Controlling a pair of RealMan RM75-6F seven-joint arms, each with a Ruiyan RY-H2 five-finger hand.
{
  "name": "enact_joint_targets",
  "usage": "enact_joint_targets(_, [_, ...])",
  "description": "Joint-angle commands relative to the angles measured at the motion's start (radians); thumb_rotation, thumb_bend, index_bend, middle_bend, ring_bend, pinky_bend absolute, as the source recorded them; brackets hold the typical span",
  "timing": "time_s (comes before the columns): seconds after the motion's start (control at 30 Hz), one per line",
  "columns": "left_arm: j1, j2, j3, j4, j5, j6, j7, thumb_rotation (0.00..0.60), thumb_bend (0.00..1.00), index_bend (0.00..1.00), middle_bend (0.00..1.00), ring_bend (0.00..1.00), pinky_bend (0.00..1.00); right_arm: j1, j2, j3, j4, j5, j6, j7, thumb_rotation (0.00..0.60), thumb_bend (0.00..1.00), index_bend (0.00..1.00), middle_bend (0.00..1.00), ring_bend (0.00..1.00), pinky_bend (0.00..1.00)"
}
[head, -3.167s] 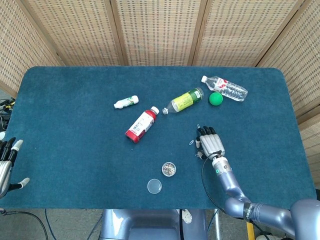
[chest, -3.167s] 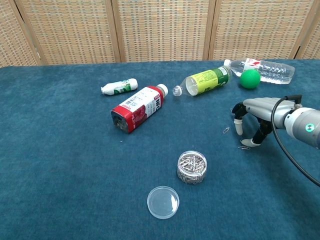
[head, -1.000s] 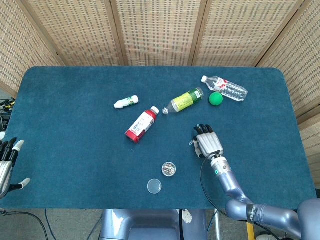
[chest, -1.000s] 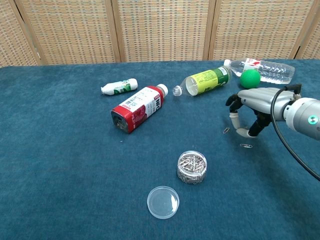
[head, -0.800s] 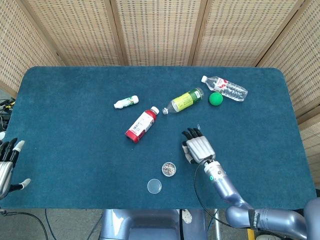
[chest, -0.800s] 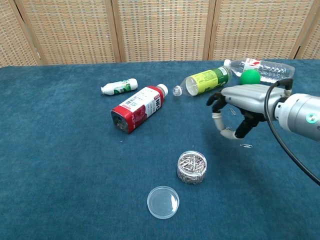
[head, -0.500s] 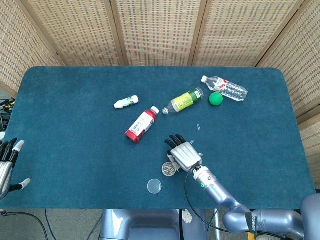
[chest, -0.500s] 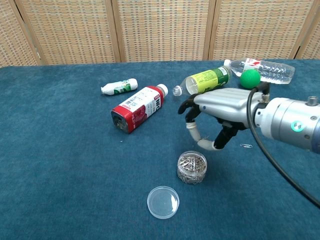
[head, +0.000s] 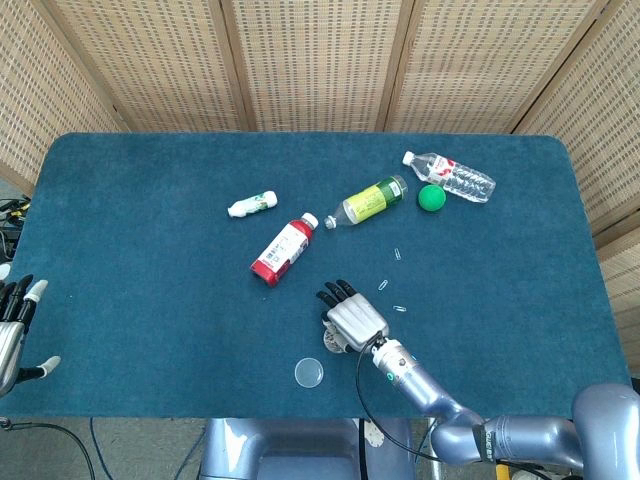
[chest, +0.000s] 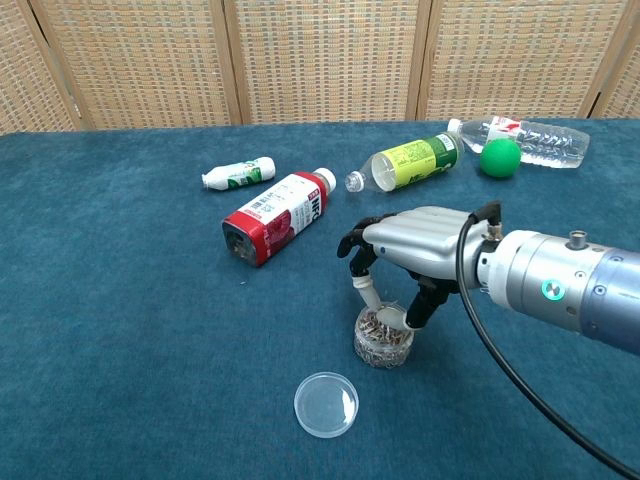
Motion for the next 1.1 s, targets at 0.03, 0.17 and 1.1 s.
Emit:
enact_joint_targets(0.03, [0.0,0.0,0.0,0.0,0.001,0.0,-0.001,0.6,0.0,0.0,0.0,0.0,0.0,0.0,0.008,-0.004,-0.006,0.004,-0.002,-0.002,0.6,0.44,0.64,0.13,0.0,0.07])
enact_joint_targets(0.17, [0.001,0.001,0.002,-0.002,0.004,0.002,0.001,0.6,0.0,0.0,0.0,0.0,0.0,-0.001,0.025,-0.006,-0.026,0.016,-0.007,0.001,0.6,0.23,0.51,0.13,0.0,0.07])
enact_joint_targets(1.1, [0.012,0.0,0.007,0.001,0.034,0.025,-0.004,0.6,0.0,0.0,0.0,0.0,0.0,-0.167,0.368,0.006,-0.123,-0.149,0.225,0.193,0.6,0.02,0.23,0.09,0.0,0.04])
